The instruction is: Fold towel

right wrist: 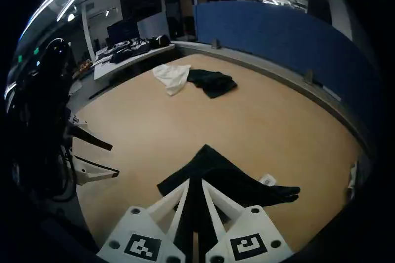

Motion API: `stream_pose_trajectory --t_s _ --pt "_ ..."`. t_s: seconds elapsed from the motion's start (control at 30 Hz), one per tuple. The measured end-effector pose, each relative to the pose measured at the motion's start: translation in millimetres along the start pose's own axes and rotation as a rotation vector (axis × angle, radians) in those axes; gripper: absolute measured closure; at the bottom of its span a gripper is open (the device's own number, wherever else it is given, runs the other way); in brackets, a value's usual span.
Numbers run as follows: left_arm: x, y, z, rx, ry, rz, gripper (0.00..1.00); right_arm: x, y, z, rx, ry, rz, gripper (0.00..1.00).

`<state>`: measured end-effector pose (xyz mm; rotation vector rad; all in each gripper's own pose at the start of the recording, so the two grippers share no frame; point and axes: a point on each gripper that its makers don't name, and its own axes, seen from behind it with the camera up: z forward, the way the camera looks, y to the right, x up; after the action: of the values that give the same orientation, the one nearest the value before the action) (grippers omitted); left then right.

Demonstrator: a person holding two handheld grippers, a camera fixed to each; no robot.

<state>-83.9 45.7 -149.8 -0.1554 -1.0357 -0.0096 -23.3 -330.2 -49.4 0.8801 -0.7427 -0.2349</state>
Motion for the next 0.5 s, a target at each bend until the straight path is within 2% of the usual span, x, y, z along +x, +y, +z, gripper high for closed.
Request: stream_pose_trajectory --t_s 0.5 --pt "-2 -8.7 1.5 0.002 0.000 -0.024 0.03 -6 -31 37.5 0.089 -0.064 -0.053 0.98"
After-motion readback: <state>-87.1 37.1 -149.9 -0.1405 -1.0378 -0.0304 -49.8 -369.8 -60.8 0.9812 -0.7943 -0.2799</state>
